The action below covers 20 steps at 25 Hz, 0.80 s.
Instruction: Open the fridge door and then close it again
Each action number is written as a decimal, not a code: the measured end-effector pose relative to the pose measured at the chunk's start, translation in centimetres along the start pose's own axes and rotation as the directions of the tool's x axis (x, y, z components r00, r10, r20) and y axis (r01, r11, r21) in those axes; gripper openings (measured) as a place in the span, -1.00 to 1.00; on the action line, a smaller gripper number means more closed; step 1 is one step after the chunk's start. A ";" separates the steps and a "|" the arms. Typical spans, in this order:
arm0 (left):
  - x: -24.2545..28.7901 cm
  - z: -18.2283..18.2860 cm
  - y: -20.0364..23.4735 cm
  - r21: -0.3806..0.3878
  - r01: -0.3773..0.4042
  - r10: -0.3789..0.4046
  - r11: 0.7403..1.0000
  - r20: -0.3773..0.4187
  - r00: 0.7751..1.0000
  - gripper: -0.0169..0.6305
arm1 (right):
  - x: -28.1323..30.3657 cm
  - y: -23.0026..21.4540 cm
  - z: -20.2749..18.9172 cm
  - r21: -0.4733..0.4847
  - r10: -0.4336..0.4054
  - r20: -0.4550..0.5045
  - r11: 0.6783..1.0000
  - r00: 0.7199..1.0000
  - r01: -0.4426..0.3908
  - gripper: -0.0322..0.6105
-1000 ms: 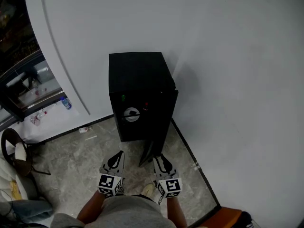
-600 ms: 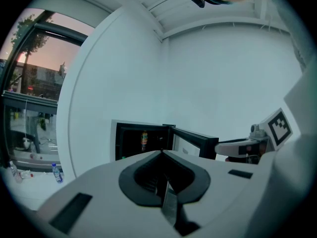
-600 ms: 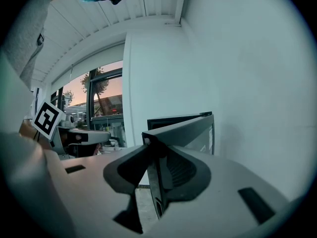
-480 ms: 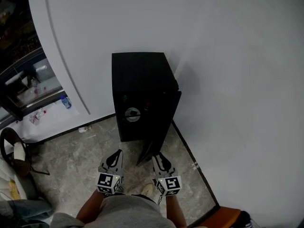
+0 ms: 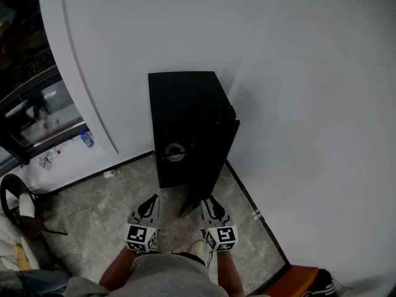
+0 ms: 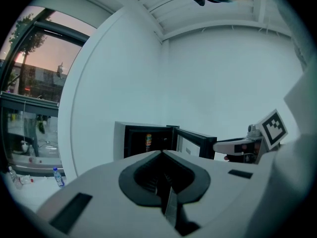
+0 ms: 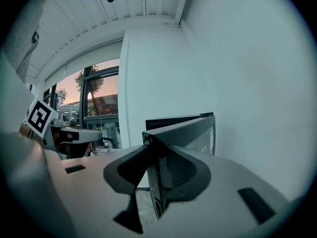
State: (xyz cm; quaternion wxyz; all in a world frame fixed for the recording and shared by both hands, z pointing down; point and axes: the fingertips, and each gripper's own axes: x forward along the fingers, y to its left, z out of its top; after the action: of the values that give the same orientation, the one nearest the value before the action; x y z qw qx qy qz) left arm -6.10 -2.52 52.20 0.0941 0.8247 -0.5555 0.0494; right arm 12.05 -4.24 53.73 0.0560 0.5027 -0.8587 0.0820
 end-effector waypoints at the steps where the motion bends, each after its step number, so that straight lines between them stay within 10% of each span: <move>1: -0.2 0.1 0.3 0.002 0.004 -0.004 1.000 0.000 1.000 -0.92 | 0.1 0.2 0.1 0.002 -0.010 0.001 1.000 1.000 0.010 -0.50; 20: -3.2 0.9 8.5 0.020 0.034 -0.034 0.999 0.019 0.999 -0.92 | 3.2 2.6 0.6 0.020 -0.164 -0.001 0.986 0.987 0.164 -0.50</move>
State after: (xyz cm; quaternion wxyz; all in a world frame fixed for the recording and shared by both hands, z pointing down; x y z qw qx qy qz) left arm -15.16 -2.90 51.56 0.0814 0.8354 -0.5417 0.0455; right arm 8.23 -5.81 53.54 0.0573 0.5721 -0.8137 0.0855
